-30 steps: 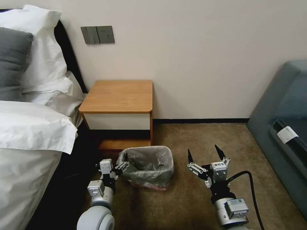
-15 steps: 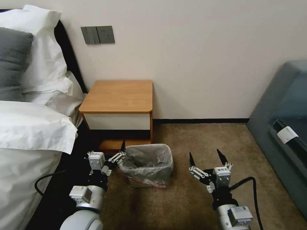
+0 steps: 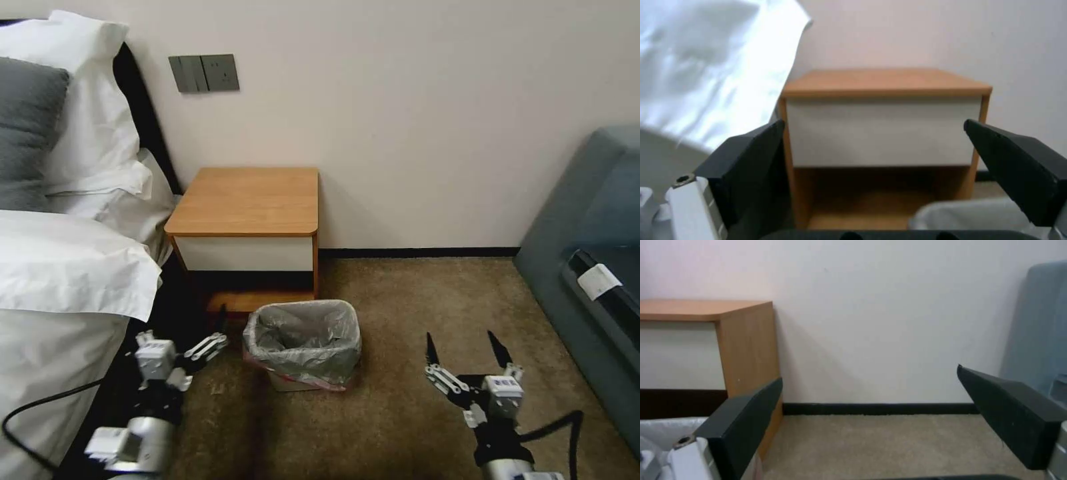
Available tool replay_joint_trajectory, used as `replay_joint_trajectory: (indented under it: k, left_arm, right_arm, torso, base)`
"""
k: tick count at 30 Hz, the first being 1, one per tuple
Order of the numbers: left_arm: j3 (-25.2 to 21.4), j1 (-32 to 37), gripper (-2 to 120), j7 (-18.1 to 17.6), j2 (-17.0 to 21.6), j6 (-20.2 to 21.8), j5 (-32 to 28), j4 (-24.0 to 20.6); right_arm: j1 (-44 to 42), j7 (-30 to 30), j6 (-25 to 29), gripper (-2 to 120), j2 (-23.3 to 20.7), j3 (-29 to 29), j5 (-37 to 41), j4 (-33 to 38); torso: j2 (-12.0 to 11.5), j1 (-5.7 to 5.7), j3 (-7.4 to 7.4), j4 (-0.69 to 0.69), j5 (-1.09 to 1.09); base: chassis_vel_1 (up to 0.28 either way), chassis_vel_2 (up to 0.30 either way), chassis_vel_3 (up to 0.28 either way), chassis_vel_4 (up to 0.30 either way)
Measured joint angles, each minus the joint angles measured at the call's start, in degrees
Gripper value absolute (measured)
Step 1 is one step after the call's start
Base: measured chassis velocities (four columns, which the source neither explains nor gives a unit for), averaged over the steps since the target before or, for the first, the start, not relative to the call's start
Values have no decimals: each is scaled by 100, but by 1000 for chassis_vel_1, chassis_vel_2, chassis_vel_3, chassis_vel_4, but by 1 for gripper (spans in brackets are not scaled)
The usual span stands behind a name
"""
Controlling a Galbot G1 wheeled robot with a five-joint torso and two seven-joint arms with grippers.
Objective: Pick up the garbage bag from the table and place it over the trash can.
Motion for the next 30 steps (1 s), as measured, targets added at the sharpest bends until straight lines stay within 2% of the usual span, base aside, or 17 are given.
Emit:
replay_joint_trajectory:
  k: [4, 7, 30]
  left_arm:
    - [217, 755, 100, -195, 5, -126, -19, -151]
    - [328, 913, 100, -307, 19, -109, 14, -213]
    - [373, 908, 100, -356, 22, -61, 40, -227]
  right_arm:
    - [-179, -105, 242, 100, 113, 58, 32, 18]
    - [-236, -118, 309, 100, 135, 92, 10, 28]
    - [-234, -126, 307, 100, 137, 92, -19, 42]
  torso:
    - [0, 0, 0, 1, 1]
    - [0, 0, 0, 0, 1]
    - [0, 0, 0, 0, 0]
  base:
    - [0, 0, 0, 0]
    - [0, 0, 0, 0]
    - [0, 0, 0, 0]
